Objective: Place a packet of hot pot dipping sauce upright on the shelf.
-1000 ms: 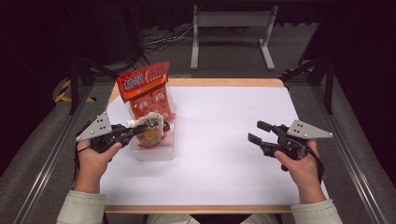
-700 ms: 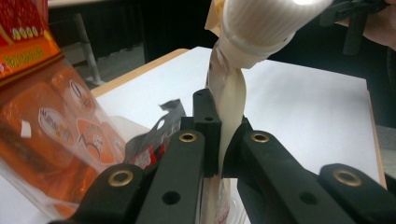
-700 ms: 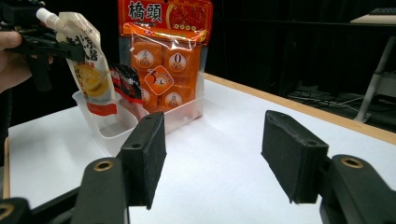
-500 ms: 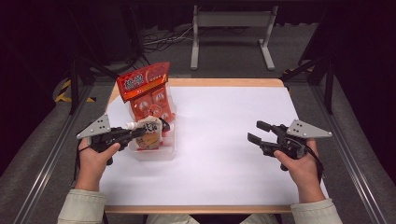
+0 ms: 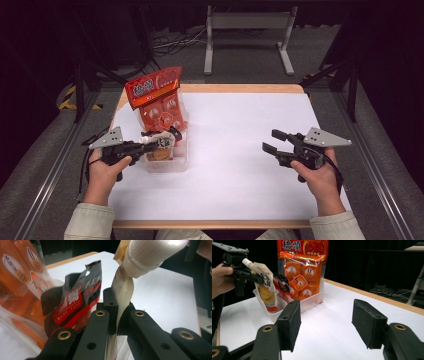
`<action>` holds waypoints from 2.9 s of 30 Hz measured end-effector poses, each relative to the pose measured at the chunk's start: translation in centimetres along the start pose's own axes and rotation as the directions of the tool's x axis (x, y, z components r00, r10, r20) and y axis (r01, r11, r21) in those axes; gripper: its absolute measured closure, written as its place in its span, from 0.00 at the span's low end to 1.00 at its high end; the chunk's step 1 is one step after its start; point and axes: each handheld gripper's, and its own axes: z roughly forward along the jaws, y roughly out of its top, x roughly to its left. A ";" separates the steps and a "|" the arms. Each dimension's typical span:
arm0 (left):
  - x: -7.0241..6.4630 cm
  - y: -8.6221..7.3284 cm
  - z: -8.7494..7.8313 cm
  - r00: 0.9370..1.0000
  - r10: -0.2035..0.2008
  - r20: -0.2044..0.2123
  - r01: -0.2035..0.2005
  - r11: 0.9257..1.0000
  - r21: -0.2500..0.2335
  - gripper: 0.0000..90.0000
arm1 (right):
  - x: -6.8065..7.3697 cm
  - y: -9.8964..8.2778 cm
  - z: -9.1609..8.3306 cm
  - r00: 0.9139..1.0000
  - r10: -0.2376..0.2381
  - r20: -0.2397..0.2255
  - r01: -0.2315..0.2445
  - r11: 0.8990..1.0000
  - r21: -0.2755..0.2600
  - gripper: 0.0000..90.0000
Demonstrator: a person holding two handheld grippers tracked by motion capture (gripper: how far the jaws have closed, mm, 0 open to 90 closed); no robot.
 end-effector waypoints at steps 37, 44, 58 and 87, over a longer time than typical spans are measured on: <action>0.2 -1.6 -1.5 0.997 -0.049 -0.052 0.052 0.997 0.054 0.85 | 0.1 0.0 1.4 0.999 0.016 -0.044 -0.017 1.000 -0.013 0.43; -0.8 -0.9 -2.6 0.995 -0.039 -0.089 0.042 0.998 0.040 0.57 | 0.1 0.1 1.5 0.999 0.010 -0.047 -0.011 1.000 -0.015 0.42; -3.8 -0.7 -6.6 0.963 -0.039 -0.268 0.039 0.999 -0.007 0.07 | -0.4 -0.3 -0.4 1.000 -0.004 0.020 0.004 1.000 -0.006 0.36; -4.5 -6.9 -3.6 0.951 -0.069 -0.302 0.080 0.997 0.023 0.08 | -2.2 -7.3 -5.5 0.969 0.007 0.248 -0.026 0.997 0.072 0.29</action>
